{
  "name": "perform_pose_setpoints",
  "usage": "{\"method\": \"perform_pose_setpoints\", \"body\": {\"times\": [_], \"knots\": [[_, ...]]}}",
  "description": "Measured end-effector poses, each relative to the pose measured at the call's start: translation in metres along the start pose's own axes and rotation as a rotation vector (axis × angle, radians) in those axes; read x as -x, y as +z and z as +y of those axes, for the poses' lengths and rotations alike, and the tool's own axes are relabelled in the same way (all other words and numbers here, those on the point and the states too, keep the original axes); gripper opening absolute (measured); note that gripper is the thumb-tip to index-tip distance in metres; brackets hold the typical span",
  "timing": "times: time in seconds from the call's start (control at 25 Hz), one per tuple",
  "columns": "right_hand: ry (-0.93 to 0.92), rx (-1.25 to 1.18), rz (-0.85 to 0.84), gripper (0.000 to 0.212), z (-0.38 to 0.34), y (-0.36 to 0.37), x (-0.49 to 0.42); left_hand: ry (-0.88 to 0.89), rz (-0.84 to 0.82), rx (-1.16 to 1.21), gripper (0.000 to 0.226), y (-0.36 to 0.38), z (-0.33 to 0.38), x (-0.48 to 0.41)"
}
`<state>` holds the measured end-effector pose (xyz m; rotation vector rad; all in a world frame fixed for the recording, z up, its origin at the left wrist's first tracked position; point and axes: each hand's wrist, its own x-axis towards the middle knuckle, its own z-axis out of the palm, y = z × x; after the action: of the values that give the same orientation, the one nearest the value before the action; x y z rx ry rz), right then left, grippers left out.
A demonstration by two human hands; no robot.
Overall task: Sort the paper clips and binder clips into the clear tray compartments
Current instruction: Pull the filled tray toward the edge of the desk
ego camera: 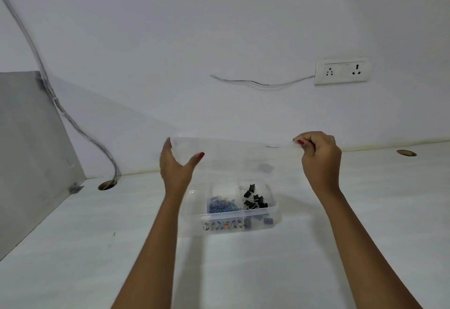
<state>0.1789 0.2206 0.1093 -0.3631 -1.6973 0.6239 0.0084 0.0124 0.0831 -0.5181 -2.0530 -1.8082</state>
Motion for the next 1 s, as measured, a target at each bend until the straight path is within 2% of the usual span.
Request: {"method": "perform_pose_setpoints", "body": {"times": [0.04,0.08,0.16,0.24,0.32,0.4,0.44,0.56,0.64,0.72,0.8,0.84,0.92,1.0], "knots": [[0.053,-0.056,-0.001,0.019,0.0,0.003,-0.002,0.035,-0.057,0.018,0.031,-0.006,0.003,-0.004],[0.135,-0.121,-0.006,0.016,0.003,0.007,-0.004,0.033,-0.087,0.066,0.016,-0.01,0.005,-0.007],[0.348,-0.252,-0.101,0.02,0.014,0.018,0.001,-0.041,-0.069,0.169,0.026,-0.014,0.003,-0.005],[0.552,-0.344,-0.336,0.033,0.031,0.028,0.017,-0.19,-0.027,0.286,0.026,-0.016,-0.001,-0.002],[0.686,-0.476,-0.52,0.026,0.04,0.033,0.041,-0.348,-0.004,0.333,0.023,-0.017,-0.007,-0.002],[0.73,-0.645,-0.503,0.018,0.04,0.036,0.055,-0.461,-0.057,0.253,0.023,-0.017,-0.014,-0.011],[0.725,-0.654,-0.457,0.019,0.041,0.038,0.059,-0.514,-0.081,0.218,0.025,-0.017,-0.019,-0.015],[0.739,-0.404,-0.382,0.017,0.048,0.049,0.064,-0.654,-0.144,0.162,0.033,-0.015,-0.042,-0.019],[0.73,-0.162,-0.384,0.018,0.058,0.059,0.072,-0.675,-0.224,-0.007,0.045,-0.012,-0.059,-0.012],[0.745,-0.027,-0.421,0.019,0.065,0.065,0.081,-0.591,-0.244,-0.253,0.05,-0.01,-0.072,-0.005],[0.819,-0.049,-0.478,0.022,0.069,0.069,0.086,-0.498,-0.191,-0.542,0.045,-0.011,-0.077,-0.004],[0.863,-0.071,-0.506,0.023,0.072,0.07,0.087,-0.483,-0.195,-0.614,0.041,-0.011,-0.08,-0.004],[0.935,-0.094,-0.537,0.028,0.078,0.074,0.092,-0.472,-0.276,-0.559,0.038,-0.011,-0.092,-0.006],[0.926,-0.068,-0.567,0.024,0.078,0.078,0.092,-0.472,-0.302,-0.431,0.037,-0.012,-0.102,-0.004]]}}
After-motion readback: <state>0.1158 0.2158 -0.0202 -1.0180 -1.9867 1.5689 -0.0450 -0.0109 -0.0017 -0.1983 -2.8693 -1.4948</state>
